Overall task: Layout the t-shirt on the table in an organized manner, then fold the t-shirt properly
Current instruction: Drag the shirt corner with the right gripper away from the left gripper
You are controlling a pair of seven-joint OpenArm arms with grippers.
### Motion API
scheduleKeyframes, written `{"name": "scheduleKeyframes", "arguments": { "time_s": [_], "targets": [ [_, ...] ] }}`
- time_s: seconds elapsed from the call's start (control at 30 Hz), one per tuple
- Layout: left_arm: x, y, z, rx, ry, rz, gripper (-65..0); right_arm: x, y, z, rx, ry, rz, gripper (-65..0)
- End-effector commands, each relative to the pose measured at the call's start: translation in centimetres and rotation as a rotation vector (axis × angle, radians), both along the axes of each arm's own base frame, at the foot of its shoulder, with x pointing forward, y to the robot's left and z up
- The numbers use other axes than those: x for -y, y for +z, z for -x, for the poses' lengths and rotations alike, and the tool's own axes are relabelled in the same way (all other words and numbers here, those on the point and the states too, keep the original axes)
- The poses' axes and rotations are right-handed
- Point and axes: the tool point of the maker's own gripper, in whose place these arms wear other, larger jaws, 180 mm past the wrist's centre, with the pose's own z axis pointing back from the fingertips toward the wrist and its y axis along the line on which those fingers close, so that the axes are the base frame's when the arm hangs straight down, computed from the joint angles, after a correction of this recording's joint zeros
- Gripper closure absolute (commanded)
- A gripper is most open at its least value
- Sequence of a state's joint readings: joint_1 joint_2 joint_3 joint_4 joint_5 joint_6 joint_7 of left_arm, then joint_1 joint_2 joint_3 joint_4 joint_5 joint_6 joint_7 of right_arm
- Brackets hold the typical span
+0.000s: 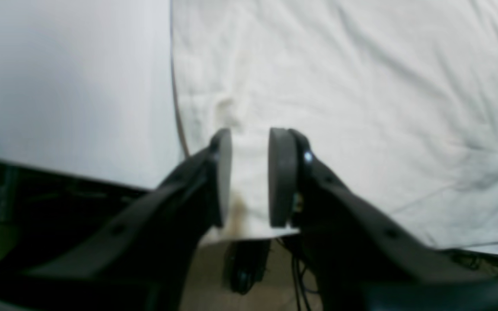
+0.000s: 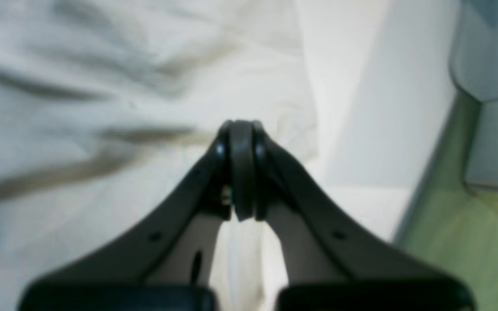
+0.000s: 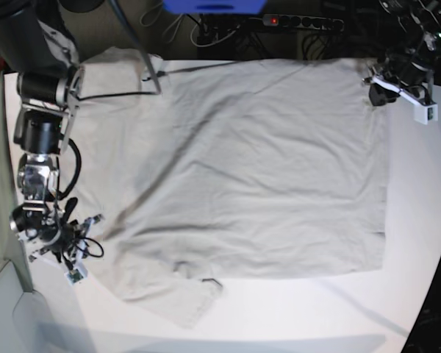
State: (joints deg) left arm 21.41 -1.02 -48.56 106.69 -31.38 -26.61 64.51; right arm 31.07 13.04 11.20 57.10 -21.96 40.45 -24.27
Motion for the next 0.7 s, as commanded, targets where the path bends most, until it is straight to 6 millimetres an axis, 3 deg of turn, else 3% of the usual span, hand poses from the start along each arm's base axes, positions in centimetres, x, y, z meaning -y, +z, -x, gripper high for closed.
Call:
{"name": "scheduleKeyframes", "arguments": {
  "time_s": [0.0, 0.17, 0.4, 0.53, 0.67],
  "targets": [
    [-0.3, 0.1, -0.3, 0.014, 0.004, -0.001, -14.8, 0.1, 3.2, -1.3, 0.094, 0.000, 0.007, 0.0],
    [-0.4, -3.4, 0.4, -0.086, 0.007, 0.022, -14.8, -0.9, 5.0, 0.4, 0.138, 0.001, 0.069, 0.0],
    [-0.7, -4.7, -4.0, -0.097, -0.011, 0.008, -14.8, -2.1, 3.9, 5.4, 0.105, -0.006, 0.131, 0.0],
    [-2.5, -4.9, -6.8, -0.100, 0.002, -0.033, -14.8, -2.3, 2.4, 7.7, 0.075, 0.001, 0.144, 0.0],
    [-4.6, -6.0, -8.3, -0.096, 0.028, -0.052, -14.8, -2.0, 1.3, 9.0, 0.044, 0.004, 0.152, 0.0]
  ]
}}
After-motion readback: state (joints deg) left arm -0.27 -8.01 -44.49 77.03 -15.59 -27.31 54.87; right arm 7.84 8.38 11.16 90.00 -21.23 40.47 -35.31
